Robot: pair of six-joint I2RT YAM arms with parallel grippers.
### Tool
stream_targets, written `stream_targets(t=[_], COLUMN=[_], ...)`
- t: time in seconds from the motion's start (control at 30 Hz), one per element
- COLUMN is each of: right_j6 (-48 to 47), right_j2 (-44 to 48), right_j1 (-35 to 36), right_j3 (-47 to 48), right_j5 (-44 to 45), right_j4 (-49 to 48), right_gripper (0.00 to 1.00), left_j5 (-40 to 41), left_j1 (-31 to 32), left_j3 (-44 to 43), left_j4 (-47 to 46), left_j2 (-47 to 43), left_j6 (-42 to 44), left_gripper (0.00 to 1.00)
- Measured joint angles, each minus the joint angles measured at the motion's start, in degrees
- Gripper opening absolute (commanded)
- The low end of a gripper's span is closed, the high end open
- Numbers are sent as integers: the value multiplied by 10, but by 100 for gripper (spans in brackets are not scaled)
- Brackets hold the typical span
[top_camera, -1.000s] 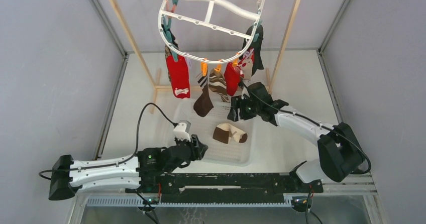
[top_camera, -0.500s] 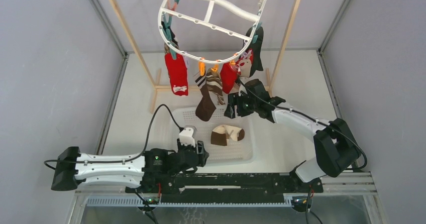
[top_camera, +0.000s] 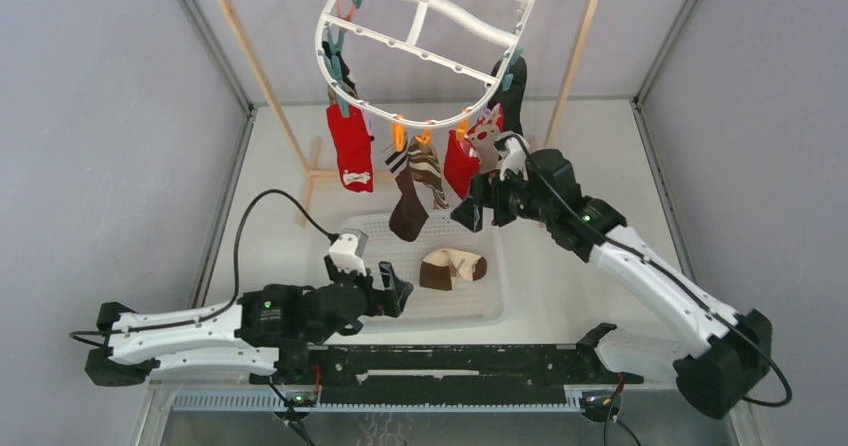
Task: Remove the socks clipped to the hanger
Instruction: Adjust the bin at the center of the board.
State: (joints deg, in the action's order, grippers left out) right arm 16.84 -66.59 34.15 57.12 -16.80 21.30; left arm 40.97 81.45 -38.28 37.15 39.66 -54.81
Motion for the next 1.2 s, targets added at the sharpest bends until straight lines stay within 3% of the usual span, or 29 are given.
stream_targets(t=[0.13,0.33,0.67,0.9,1.2], right_j6=[3,16,93,143,170], right_j2=[75,187,342,390,349], right_j1=[33,144,273,289,291], right_j3=[6,-10,-197,-223,-197], right_j5=[5,41,113,139,147], right_j4=[37,91,144,143,98], right_gripper=[100,100,100,100,100], left_j5=[5,3,-44,-54,-46], left_j1=[6,8,11,13,13], left_j3=[-13,-16,-8,45,43], left_j4=[23,36,36,28,41], left_j2=[-23,-43,-83,-137,-132], left_j6=[8,19,43,38,38], left_gripper=[100,100,100,100,100])
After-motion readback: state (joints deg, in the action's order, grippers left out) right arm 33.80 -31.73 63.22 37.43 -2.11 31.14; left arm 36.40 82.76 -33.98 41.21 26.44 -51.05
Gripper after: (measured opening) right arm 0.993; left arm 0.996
